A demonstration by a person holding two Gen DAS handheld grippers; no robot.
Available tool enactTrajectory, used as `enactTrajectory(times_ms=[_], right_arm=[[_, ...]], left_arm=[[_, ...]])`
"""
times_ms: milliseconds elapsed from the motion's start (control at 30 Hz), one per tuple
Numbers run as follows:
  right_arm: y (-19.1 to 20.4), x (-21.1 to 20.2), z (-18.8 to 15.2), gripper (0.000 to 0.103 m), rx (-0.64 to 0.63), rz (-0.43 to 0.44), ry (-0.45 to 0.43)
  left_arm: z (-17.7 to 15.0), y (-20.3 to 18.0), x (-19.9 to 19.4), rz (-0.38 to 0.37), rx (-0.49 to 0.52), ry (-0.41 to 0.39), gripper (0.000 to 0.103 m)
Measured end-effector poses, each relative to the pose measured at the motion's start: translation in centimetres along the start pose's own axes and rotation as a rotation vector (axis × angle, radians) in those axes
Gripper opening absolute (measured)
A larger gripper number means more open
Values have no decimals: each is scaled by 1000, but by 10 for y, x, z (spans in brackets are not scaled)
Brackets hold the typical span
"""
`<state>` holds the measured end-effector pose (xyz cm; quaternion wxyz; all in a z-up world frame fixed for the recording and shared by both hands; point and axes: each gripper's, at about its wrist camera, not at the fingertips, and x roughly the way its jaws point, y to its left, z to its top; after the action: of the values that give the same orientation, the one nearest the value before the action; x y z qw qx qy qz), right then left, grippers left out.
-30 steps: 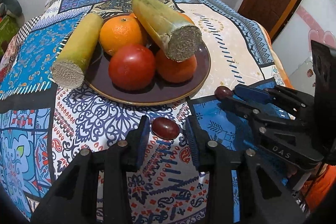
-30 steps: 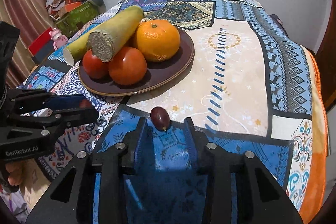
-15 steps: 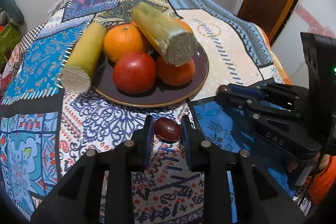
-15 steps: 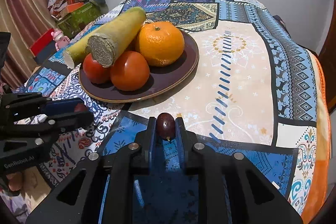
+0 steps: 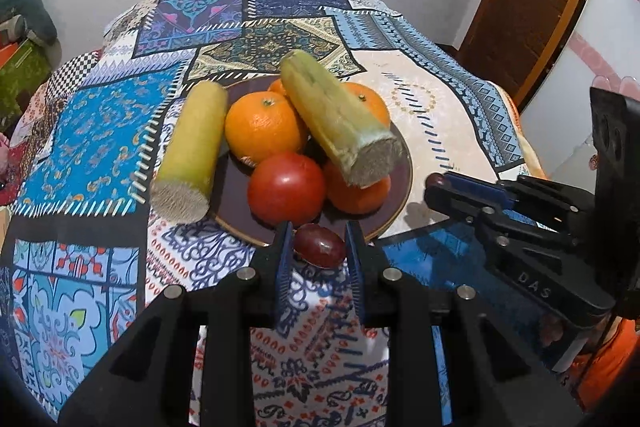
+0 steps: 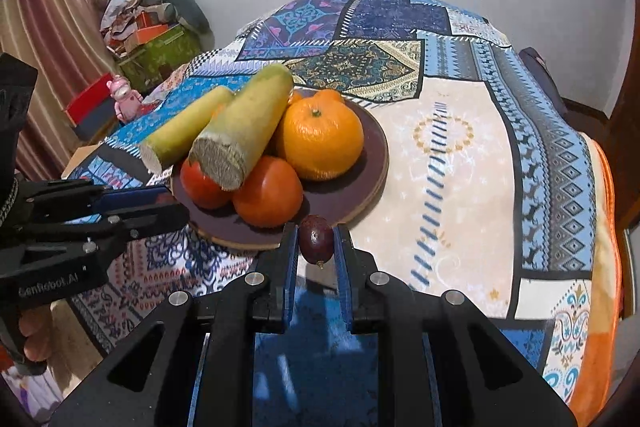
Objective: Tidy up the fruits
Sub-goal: 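Carry both dates with both grippers to the plate rim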
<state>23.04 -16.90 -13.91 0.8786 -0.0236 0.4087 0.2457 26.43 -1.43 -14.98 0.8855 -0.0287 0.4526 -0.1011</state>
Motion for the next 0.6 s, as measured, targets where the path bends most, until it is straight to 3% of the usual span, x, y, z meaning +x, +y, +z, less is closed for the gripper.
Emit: enactTrajectory(times_ms=[600], right_arm=[[-2,19,8,16,1,4,13]], left_arm=[[4,-11,14,-4,47,-1,26]])
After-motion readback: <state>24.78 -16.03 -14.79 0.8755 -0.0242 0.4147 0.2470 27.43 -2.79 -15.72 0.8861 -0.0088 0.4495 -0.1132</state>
